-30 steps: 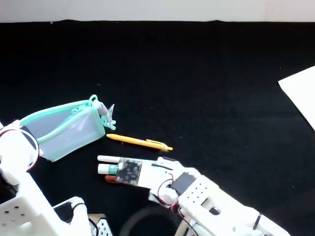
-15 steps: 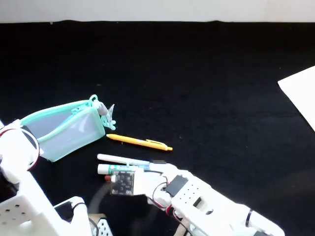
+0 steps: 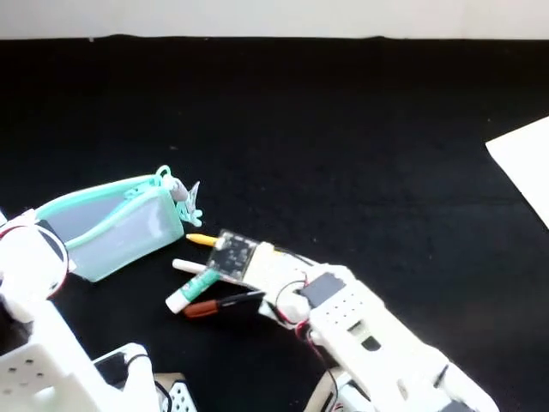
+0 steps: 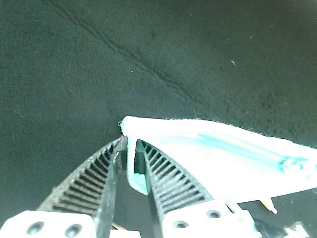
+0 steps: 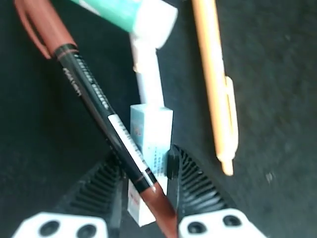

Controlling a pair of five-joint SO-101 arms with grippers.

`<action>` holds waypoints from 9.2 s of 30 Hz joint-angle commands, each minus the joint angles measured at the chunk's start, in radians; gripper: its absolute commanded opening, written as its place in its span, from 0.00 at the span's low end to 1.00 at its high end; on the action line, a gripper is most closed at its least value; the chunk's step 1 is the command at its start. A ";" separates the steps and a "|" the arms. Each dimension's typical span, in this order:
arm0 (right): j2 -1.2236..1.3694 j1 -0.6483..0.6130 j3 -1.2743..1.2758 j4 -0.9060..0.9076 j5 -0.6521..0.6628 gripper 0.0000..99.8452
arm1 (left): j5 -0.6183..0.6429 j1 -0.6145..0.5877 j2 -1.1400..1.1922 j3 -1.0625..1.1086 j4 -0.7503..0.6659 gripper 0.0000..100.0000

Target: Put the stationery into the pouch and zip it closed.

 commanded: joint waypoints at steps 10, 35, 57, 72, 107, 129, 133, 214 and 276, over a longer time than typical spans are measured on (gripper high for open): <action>-0.401 0.127 -0.262 0.226 -0.241 0.01 | 0.008 -0.007 0.005 0.018 0.006 0.01; 0.036 -0.228 -1.142 -0.131 -0.509 0.01 | 0.008 -0.005 0.002 0.105 0.005 0.01; 0.371 -0.404 -1.214 -0.153 -0.683 0.01 | 0.008 -0.010 0.002 0.097 0.005 0.01; 0.377 -0.375 -0.862 -0.387 -0.683 0.01 | 0.006 -0.007 0.002 0.096 -0.002 0.01; 0.325 -0.427 -0.865 -0.440 -0.683 0.31 | 0.006 -0.007 0.002 0.105 -0.003 0.01; 0.251 -0.358 -1.013 -0.260 -0.684 0.31 | 0.006 -0.005 0.007 0.107 -0.003 0.01; 0.220 -0.237 -1.095 -0.168 -0.689 0.31 | 0.006 -0.005 0.005 0.107 -0.003 0.01; 0.027 0.102 -0.380 -0.163 -0.697 0.01 | 0.041 -0.015 0.002 0.157 -0.081 0.01; 0.002 -0.050 -0.150 -0.374 -0.872 0.01 | 0.041 -0.010 0.002 0.165 -0.075 0.01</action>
